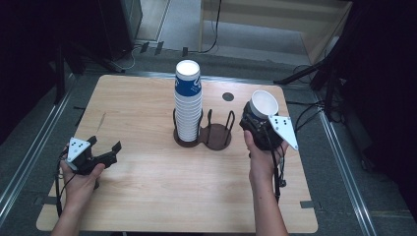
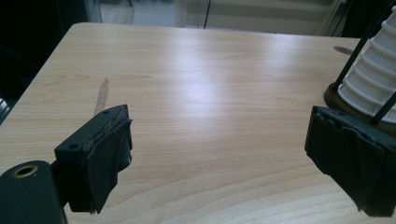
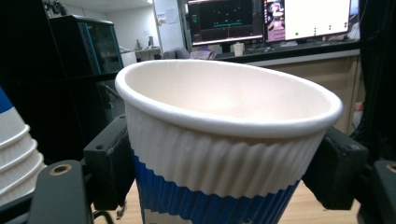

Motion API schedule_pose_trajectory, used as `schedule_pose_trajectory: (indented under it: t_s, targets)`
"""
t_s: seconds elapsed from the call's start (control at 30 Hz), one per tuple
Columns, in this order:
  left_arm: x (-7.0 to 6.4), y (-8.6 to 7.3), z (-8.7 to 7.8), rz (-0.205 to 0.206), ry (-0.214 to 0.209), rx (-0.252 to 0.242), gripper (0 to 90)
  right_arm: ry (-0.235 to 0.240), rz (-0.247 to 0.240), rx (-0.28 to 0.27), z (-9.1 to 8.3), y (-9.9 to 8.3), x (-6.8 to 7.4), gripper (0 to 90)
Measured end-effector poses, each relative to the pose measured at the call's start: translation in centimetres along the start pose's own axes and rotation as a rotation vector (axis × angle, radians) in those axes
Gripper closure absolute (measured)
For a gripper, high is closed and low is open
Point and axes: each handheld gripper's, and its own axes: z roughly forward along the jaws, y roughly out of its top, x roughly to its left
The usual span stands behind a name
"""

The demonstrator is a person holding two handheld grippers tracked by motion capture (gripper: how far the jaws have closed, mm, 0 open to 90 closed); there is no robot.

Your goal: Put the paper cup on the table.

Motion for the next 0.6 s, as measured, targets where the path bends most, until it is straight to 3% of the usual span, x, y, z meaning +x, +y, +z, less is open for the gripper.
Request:
schedule_pose_trajectory:
  t_s: [0.23, 0.37, 0.43, 0.6]
  targets:
    - [-0.2, -0.4, 0.3, 0.041, 0.027, 0.039, 8.1, -0.023, -0.067, -0.024, 0.8, -0.1, -0.3, 21.5]
    - [-0.4, -0.7, 0.6, 0.062, 0.033, 0.06, 8.1, -0.01, -0.093, -0.025, 1.4, -0.3, -0.6, 21.5]
    - [-0.4, -0.8, 0.7, 0.072, 0.046, 0.07, 8.0, -0.006, -0.094, -0.026, 1.7, -0.5, -0.8, 21.5]
    - [-0.2, -0.9, 0.6, 0.051, 0.049, 0.064, 8.1, -0.005, -0.077, -0.034, 2.4, -0.9, -1.3, 21.5]
